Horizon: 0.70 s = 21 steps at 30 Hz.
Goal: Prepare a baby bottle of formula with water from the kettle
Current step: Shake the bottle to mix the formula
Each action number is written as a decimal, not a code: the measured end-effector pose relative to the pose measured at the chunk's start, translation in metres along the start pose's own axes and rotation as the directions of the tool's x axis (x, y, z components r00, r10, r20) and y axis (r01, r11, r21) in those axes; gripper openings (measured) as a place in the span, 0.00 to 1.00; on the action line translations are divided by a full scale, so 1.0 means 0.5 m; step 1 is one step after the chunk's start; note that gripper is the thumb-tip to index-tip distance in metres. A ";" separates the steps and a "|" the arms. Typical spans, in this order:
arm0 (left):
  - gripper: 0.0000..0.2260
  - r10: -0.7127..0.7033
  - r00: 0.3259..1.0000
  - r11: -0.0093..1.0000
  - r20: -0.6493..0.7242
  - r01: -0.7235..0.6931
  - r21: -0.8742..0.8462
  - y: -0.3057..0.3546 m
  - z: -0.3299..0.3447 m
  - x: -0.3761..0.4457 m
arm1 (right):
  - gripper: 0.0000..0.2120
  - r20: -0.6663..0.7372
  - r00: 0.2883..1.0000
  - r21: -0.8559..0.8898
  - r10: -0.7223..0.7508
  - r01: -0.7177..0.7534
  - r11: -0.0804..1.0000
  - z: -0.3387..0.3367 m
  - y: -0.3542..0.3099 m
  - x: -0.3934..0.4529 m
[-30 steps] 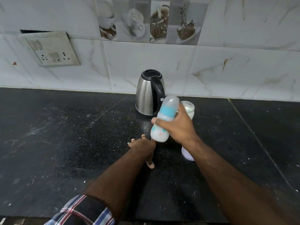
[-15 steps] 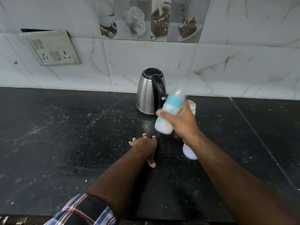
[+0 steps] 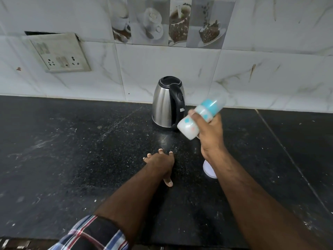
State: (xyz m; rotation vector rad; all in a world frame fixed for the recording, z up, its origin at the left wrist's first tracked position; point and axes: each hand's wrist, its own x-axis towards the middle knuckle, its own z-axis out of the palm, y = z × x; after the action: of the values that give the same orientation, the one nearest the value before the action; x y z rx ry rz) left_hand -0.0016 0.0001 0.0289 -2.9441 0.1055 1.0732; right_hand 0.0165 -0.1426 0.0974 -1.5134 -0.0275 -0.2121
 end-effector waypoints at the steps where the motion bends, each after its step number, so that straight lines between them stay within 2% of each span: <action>1: 0.61 -0.002 1.000 1.000 -0.003 0.002 0.002 -0.001 0.000 -0.002 | 0.36 0.086 0.995 -0.088 0.056 -0.048 0.995 0.006 0.003 -0.010; 2: 0.60 -0.004 1.000 1.000 -0.007 0.004 -0.001 0.000 0.002 -0.003 | 0.38 0.192 0.974 -0.265 0.116 -0.063 0.962 0.009 0.017 -0.024; 3: 0.60 -0.003 1.000 1.000 -0.011 0.003 -0.005 0.000 0.002 -0.004 | 0.40 0.213 0.966 -0.390 0.148 -0.055 0.919 0.011 0.022 -0.034; 4: 0.60 -0.001 1.000 1.000 -0.013 0.001 -0.002 0.001 0.001 -0.005 | 0.39 0.188 0.976 -0.433 0.111 -0.019 0.901 0.009 0.025 -0.032; 5: 0.60 0.003 1.000 1.000 -0.012 -0.003 0.008 0.001 -0.001 -0.006 | 0.38 0.146 0.988 -0.382 0.050 0.010 0.924 0.007 0.019 -0.023; 6: 0.60 0.006 1.000 1.000 -0.008 -0.006 0.016 0.002 -0.002 -0.008 | 0.37 0.042 0.999 -0.251 -0.006 0.016 0.968 0.006 0.011 -0.014; 7: 0.60 0.008 1.000 1.000 -0.004 -0.008 0.016 0.002 -0.003 -0.010 | 0.36 -0.029 1.000 -0.135 -0.013 0.009 0.991 0.006 0.008 -0.008; 8: 0.60 0.006 1.000 1.000 -0.004 -0.006 0.013 0.002 -0.003 -0.011 | 0.36 -0.040 0.999 -0.099 -0.001 -0.003 0.995 0.009 0.010 -0.009; 9: 0.60 0.000 1.000 1.000 -0.007 0.001 0.009 0.001 -0.001 -0.011 | 0.37 0.015 0.999 -0.166 0.035 -0.032 0.986 0.013 0.011 -0.017; 11: 0.59 -0.016 1.000 1.000 -0.006 0.016 -0.011 0.000 0.002 -0.009 | 0.38 0.213 0.964 -0.442 0.161 -0.052 0.896 0.014 0.028 -0.043; 13: 0.59 -0.010 1.000 1.000 -0.008 0.010 -0.004 -0.001 0.000 -0.008 | 0.38 0.200 0.977 -0.455 0.077 0.023 0.890 0.008 0.021 -0.034; 15: 0.60 0.005 1.000 1.000 -0.005 -0.005 0.004 -0.001 -0.003 -0.008 | 0.35 0.005 0.999 -0.190 -0.039 0.039 0.981 0.003 -0.003 -0.008; 16: 0.60 0.007 1.000 1.000 -0.002 -0.007 0.000 -0.001 -0.003 -0.009 | 0.34 -0.044 0.998 -0.084 -0.054 0.050 0.995 0.002 -0.006 0.000; 17: 0.60 0.004 1.000 1.000 0.000 -0.004 0.000 -0.001 -0.002 -0.009 | 0.33 -0.026 0.998 -0.103 -0.054 0.051 0.993 0.002 -0.008 -0.001; 19: 0.60 -0.002 1.000 1.000 0.000 0.002 -0.007 0.000 0.001 -0.007 | 0.35 0.160 0.985 -0.334 0.062 -0.005 0.943 0.006 0.002 -0.024; 20: 0.61 -0.004 1.000 1.000 -0.002 0.004 -0.012 -0.001 0.001 -0.006 | 0.36 0.175 0.979 -0.408 0.100 -0.020 0.913 0.007 0.003 -0.032; 21: 0.61 -0.003 1.000 1.000 -0.005 0.002 -0.011 0.000 0.001 -0.005 | 0.36 0.167 0.984 -0.425 0.064 0.014 0.905 0.003 0.004 -0.027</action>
State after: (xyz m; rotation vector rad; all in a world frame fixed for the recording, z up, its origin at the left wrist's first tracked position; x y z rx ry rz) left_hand -0.0038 0.0005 0.0304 -2.9565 0.0960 1.0696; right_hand 0.0036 -0.1394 0.0934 -1.9661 -0.1104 -0.0609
